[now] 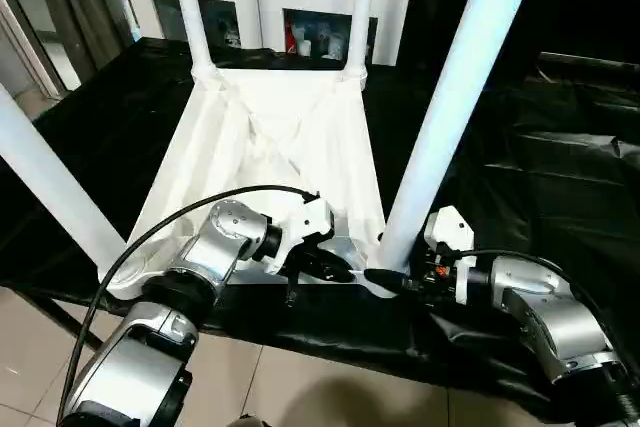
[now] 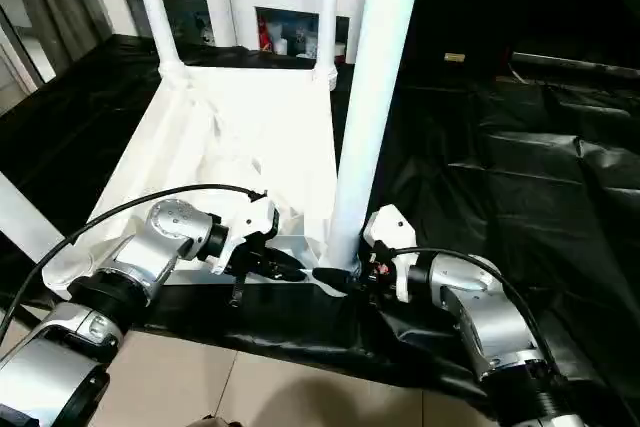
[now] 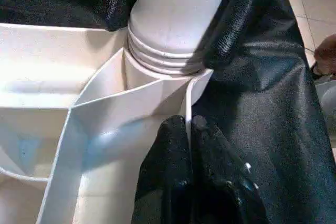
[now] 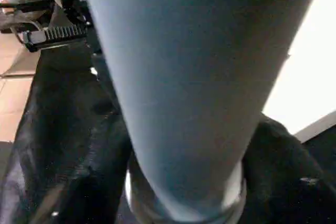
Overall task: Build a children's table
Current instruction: Rotate leg to tighten
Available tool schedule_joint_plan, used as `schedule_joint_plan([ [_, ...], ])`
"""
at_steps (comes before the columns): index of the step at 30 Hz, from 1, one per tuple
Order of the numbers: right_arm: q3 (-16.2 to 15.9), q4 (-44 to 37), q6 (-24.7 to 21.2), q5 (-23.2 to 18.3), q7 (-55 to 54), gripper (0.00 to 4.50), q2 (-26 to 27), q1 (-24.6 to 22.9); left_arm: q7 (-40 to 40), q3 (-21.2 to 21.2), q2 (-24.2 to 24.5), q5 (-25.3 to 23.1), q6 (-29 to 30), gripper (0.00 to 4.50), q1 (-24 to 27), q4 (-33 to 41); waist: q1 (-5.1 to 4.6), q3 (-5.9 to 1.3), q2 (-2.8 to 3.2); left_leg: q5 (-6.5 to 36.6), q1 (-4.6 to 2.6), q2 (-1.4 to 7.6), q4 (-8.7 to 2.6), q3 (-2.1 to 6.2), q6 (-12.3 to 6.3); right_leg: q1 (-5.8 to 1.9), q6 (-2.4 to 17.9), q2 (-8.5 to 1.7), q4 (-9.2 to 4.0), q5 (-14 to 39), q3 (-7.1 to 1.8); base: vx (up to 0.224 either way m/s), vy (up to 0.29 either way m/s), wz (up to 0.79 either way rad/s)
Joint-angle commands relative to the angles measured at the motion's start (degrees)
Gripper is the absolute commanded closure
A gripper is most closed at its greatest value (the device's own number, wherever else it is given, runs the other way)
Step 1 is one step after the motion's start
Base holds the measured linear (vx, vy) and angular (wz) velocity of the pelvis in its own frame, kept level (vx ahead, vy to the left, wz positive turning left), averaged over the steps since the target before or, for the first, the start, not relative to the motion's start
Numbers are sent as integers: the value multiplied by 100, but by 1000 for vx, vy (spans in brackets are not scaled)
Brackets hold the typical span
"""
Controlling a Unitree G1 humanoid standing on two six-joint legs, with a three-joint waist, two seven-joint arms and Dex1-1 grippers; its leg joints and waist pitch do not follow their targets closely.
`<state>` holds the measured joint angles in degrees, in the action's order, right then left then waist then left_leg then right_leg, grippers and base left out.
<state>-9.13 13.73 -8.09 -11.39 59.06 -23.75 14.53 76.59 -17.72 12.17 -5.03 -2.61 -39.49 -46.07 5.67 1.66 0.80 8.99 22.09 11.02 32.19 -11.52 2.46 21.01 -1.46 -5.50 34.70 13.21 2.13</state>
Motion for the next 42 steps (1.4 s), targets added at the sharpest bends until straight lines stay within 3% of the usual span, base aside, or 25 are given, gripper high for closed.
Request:
schedule_joint_plan([
  [1, -174, -19, 54, 29, 145, 186, 10, 29, 14, -135, -91, 38, 58, 450, 176, -130, -6, -232, -100, 1447, -130, 267, -365, 112, -267, -101, 1315, -312, -452, 712, -173, 0, 0, 0],
  [12, -103, 106, 50, 105, -257, 203, 194, -80, -246, -99, -171, -7, 85, 450, 219, -125, -6, -231, -109, 1433, -130, 265, -361, 111, -294, -101, 1317, -313, -451, 744, -170, 0, 0, 0],
  [13, -90, 129, 53, 124, -327, 203, 220, -82, -292, -94, -186, -15, 92, 450, 214, -136, -8, -229, -84, 1447, -135, 267, -366, 112, -270, -85, 1314, -316, -454, 780, -176, 0, 0, 0],
  [17, 56, 421, -53, 421, -1512, 203, 694, -84, -1309, -59, -569, -249, 122, 450, 25, -482, -85, -181, -102, 2002, -163, 254, -421, 139, -2, -43, 1106, -336, -562, 1765, -182, 0, 0, 0],
  [18, 86, 443, -200, 505, -1928, 203, 895, -81, -1708, -62, -746, -338, 182, 450, -74, -621, -92, -180, -38, 2085, -177, 252, -428, 151, 58, -19, 1069, -338, -565, 1902, -189, 0, 0, 0],
  [19, 94, 448, -248, 530, -2053, 204, 957, -80, -1828, -63, -801, -364, 202, 450, -105, -663, -126, -169, -74, 2247, -187, 250, -448, 163, 177, -9, 970, -323, -591, 2140, -189, 0, 0, 0],
  [21, 187, 482, -449, 603, -2630, 205, 1249, -56, -2422, -11, -1069, -421, 368, 450, -257, -849, -157, -161, -79, 2375, -176, 242, -475, 189, 243, -20, 836, -329, -619, 2379, -180, 0, 0, 0],
  [23, 312, 525, -647, 616, -3094, 206, 1500, -14, -2782, 46, -1273, -415, 498, 450, -371, -959, -184, -155, -85, 2641, -237, 223, -466, 197, 266, 32, 756, -336, -677, 2700, -178, 0, 0, 0],
  [24, 335, 546, -684, 624, -3206, 207, 1564, 15, -2911, 71, -1344, -408, 553, 450, -413, -985, -204, -161, -76, 2675, -232, 218, -482, 224, 265, 9, 702, -349, -695, 2827, -170, 0, 0, 0],
  [25, 357, 623, -698, 683, -3422, 207, 1649, 103, -3159, 97, -1462, -422, 602, 450, -492, -1046, -212, -178, -60, 2594, -211, 228, -497, 232, 253, -12, 672, -340, -694, 2666, -173, 0, 0, 0],
  [26, 357, 657, -691, 712, -3476, 207, 1662, 139, -3207, 95, -1488, -431, 600, 450, -513, -1063, -222, -181, -71, 2605, -238, 227, -487, 215, 247, 23, 707, -317, -698, 2466, -180, 0, 0, 0],
  [28, 392, 742, -633, 724, -3586, 207, 1700, 217, -3244, 102, -1522, -467, 531, 450, -539, -1116, -226, -195, -66, 2480, -207, 226, -489, 208, 206, -10, 766, -312, -672, 2135, -185, 0, 0, 0],
  [29, 437, 753, -567, 644, -3538, 207, 1764, 284, -3219, 119, -1542, -498, 445, 450, -560, -1185, -237, -196, -44, 2395, -190, 218, -487, 198, 189, -13, 821, -297, -656, 1867, -187, 0, 0, 0],
  [33, 404, 480, -542, 390, -2976, 207, 1742, 240, -2893, 77, -1444, -474, 323, 450, -520, -1152, -230, -201, -65, 2271, -183, 219, -470, 173, 44, -41, 912, -296, -638, 1559, -186, 0, 0, 0],
  [35, 448, 278, -710, 56, -2481, 175, 1610, 168, -2494, 25, -1292, -417, 173, 450, -445, -1073, -205, -216, -77, 2081, -163, 222, -454, 165, -71, -75, 960, -312, -621, 1448, -187, 0, 0, 0],
  [38, 367, 112, -802, -80, -2002, 154, 1350, 98, -2058, -14, -1146, -331, 56, 450, -357, -973, -177, -220, -107, 1793, -139, 220, -421, 140, -199, -93, 1033, -312, -594, 1143, -187, 0, 0, 0],
  [40, 250, -51, -763, -145, -1446, 128, 1010, 20, -1569, -35, -972, -241, 21, 450, -269, -863, -134, -227, -93, 1610, -121, 231, -407, 147, -284, -140, 1075, -321, -575, 1037, -172, 0, 0, 0],
  [42, 223, -140, -705, -164, -1083, 122, 731, -30, -1134, -48, -803, -149, -45, 450, -185, -742, -130, -233, -87, 1503, -117, 234, -397, 137, -310, -130, 1146, -311, -544, 852, -168, 0, 0, 0],
])
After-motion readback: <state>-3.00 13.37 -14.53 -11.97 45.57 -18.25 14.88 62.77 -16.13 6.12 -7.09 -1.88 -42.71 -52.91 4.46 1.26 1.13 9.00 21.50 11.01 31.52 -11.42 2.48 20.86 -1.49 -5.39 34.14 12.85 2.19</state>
